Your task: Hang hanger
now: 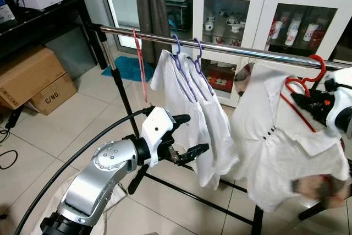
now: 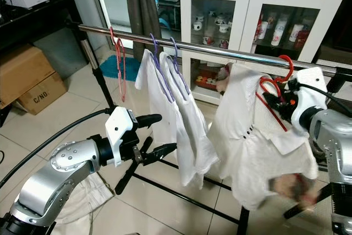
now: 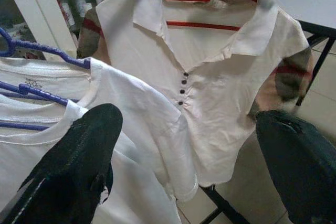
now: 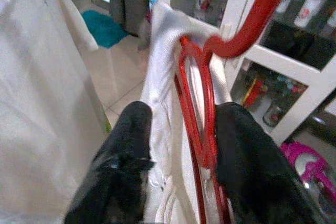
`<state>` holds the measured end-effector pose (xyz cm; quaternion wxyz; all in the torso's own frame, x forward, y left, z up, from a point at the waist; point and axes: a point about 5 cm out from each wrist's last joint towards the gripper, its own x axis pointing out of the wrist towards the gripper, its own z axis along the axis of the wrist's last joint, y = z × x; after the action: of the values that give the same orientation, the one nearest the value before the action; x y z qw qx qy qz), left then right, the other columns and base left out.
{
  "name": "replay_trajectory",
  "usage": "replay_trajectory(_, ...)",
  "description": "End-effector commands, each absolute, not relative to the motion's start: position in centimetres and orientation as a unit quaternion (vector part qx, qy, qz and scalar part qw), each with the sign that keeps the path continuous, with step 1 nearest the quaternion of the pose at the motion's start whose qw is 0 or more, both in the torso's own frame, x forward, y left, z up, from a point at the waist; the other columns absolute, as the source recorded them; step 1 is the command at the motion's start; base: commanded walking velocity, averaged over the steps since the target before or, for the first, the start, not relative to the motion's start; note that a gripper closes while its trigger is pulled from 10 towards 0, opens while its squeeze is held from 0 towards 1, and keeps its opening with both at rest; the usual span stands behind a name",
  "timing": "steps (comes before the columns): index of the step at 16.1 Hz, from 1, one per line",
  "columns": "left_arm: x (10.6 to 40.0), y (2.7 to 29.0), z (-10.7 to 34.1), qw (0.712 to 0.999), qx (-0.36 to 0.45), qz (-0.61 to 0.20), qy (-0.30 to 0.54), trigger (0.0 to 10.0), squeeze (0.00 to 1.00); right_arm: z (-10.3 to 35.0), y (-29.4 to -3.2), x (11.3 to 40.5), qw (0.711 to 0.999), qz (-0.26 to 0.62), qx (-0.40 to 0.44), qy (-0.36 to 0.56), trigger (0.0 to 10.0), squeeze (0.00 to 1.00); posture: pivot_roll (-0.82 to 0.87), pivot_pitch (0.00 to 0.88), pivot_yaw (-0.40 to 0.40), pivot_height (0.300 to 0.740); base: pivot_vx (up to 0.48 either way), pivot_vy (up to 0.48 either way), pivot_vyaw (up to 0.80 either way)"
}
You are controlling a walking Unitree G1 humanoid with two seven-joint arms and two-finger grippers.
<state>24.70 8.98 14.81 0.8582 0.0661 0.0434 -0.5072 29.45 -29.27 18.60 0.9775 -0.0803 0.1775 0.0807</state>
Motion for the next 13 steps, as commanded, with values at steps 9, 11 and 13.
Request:
replay_trajectory(9,24.64,9.0,14.77,0.852,0.074,-0.516,0.042,10.0,0.0,18.77,-28.63,30.64,0.974,0.104,-0.073,0.187,0.0,0.0,0.04,0.0,0.086,0.74,0.0,0.0,0.0)
replay_trajectory(11,24.61,9.02,14.72,0.852,0.075,-0.517,0.043,10.0,0.0,18.44,-28.74,30.58,0.971,0.105,-0.079,0.201,0.0,0.0,0.04,0.0,0.086,0.74,0.0,0.0,0.0)
replay_trajectory(13,24.59,9.07,14.71,0.851,0.077,-0.518,0.042,10.0,0.0,18.2,-28.82,30.6,0.97,0.105,-0.081,0.205,0.0,0.0,0.04,0.0,0.087,0.74,0.0,0.0,0.0)
